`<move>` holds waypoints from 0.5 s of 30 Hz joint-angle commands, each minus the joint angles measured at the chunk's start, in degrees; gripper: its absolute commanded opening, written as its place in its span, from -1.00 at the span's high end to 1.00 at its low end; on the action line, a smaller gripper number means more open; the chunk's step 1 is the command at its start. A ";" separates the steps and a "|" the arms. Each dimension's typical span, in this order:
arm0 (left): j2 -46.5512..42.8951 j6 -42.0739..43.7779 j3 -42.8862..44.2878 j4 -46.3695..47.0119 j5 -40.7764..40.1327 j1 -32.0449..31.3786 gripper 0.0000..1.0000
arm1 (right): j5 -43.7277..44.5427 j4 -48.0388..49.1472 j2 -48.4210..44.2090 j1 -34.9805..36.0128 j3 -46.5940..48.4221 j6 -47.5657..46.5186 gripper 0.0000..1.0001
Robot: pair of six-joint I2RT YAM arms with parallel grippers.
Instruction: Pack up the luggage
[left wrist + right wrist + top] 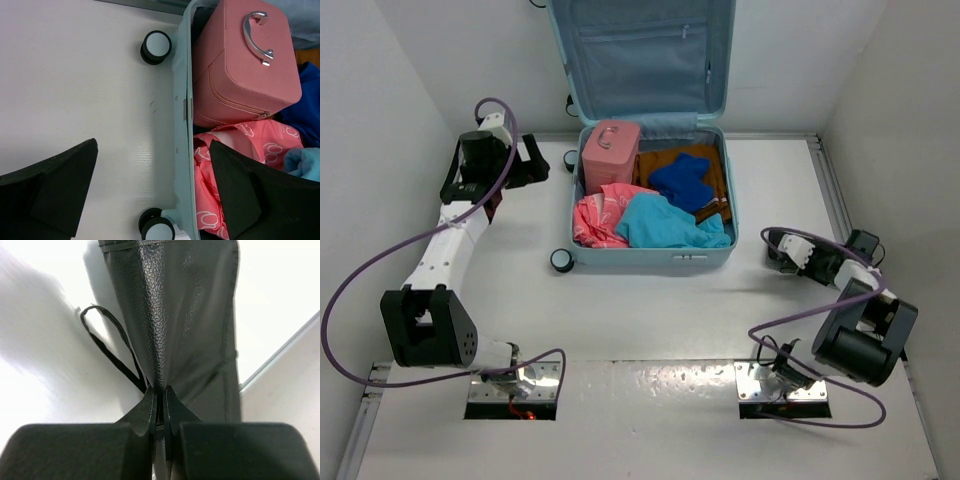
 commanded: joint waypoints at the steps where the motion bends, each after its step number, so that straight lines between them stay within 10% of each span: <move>1: -0.03 -0.63 2.09 1.21 0.67 0.26 -0.98 | -9.75 -7.40 -6.98 0.38 4.08 5.67 1.00; 15: 1.11 -1.16 2.62 1.73 0.67 0.26 -0.98 | -15.95 -4.98 -11.48 6.51 32.36 51.38 1.00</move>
